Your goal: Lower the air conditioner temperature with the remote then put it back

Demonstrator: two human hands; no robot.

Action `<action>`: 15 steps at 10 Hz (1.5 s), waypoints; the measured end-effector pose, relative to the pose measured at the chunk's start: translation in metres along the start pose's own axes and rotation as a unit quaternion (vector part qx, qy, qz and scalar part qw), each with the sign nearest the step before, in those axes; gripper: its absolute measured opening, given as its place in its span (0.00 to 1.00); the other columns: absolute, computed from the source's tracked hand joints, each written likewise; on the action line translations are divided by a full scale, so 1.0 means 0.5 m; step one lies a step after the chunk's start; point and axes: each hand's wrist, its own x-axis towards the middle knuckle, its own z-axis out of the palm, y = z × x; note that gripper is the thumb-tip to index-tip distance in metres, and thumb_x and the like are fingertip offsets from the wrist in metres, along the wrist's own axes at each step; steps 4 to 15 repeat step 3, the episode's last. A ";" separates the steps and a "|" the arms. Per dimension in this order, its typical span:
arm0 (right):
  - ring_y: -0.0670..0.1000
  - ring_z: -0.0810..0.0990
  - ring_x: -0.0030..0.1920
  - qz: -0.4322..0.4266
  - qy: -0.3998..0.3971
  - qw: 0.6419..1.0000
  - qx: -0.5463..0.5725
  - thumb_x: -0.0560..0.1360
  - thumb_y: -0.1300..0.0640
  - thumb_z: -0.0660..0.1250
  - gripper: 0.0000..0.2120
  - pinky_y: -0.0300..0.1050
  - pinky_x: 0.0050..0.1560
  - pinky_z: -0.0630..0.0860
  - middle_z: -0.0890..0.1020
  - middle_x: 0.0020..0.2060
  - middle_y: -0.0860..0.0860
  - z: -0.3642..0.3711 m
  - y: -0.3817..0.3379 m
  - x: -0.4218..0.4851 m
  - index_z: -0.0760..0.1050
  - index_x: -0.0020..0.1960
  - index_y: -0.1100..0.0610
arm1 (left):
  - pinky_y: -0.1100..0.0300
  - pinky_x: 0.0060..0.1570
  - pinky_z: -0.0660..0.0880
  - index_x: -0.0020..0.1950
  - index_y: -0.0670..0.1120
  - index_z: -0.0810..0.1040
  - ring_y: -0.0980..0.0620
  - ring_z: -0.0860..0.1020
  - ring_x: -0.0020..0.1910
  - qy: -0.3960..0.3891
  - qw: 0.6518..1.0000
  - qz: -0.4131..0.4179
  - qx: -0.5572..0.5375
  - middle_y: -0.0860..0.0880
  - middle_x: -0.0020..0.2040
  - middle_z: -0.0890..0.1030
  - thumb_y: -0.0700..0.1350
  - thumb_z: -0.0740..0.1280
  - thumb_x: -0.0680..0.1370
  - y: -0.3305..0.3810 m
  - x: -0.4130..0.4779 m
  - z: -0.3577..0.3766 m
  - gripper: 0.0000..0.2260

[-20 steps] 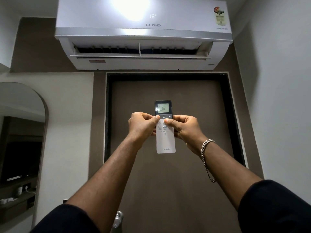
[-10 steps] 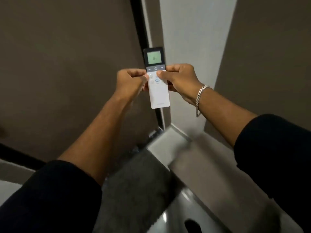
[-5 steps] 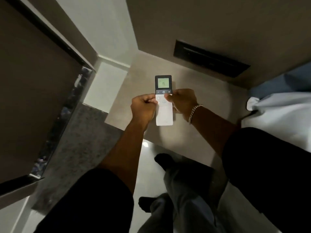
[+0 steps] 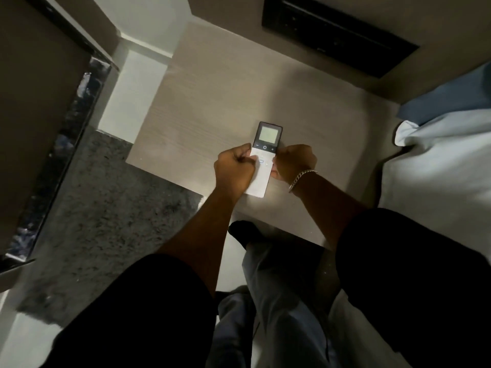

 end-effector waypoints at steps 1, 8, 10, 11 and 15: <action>0.59 0.83 0.56 -0.002 -0.023 0.998 -0.056 0.72 0.61 0.66 0.12 0.50 0.59 0.79 0.85 0.52 0.60 -0.008 -0.009 -0.023 0.82 0.53 0.62 | 0.70 0.50 0.75 0.53 0.46 0.85 0.55 0.79 0.47 -0.014 0.999 -0.001 -0.030 0.58 0.45 0.82 0.40 0.67 0.76 0.019 -0.020 -0.024 0.09; 0.60 0.75 0.65 -0.247 -0.041 0.952 -0.179 0.75 0.58 0.60 0.20 0.51 0.67 0.71 0.78 0.64 0.61 0.004 -0.074 -0.248 0.72 0.66 0.62 | 0.58 0.67 0.65 0.73 0.41 0.69 0.45 0.71 0.71 0.107 0.985 0.088 0.098 0.43 0.71 0.74 0.50 0.65 0.78 0.064 -0.124 -0.192 0.25; 0.60 0.75 0.65 -0.247 -0.041 0.952 -0.179 0.75 0.58 0.60 0.20 0.51 0.67 0.71 0.78 0.64 0.61 0.004 -0.074 -0.248 0.72 0.66 0.62 | 0.58 0.67 0.65 0.73 0.41 0.69 0.45 0.71 0.71 0.107 0.985 0.088 0.098 0.43 0.71 0.74 0.50 0.65 0.78 0.064 -0.124 -0.192 0.25; 0.60 0.75 0.65 -0.247 -0.041 0.952 -0.179 0.75 0.58 0.60 0.20 0.51 0.67 0.71 0.78 0.64 0.61 0.004 -0.074 -0.248 0.72 0.66 0.62 | 0.58 0.67 0.65 0.73 0.41 0.69 0.45 0.71 0.71 0.107 0.985 0.088 0.098 0.43 0.71 0.74 0.50 0.65 0.78 0.064 -0.124 -0.192 0.25; 0.60 0.75 0.65 -0.247 -0.041 0.952 -0.179 0.75 0.58 0.60 0.20 0.51 0.67 0.71 0.78 0.64 0.61 0.004 -0.074 -0.248 0.72 0.66 0.62 | 0.58 0.67 0.65 0.73 0.41 0.69 0.45 0.71 0.71 0.107 0.985 0.088 0.098 0.43 0.71 0.74 0.50 0.65 0.78 0.064 -0.124 -0.192 0.25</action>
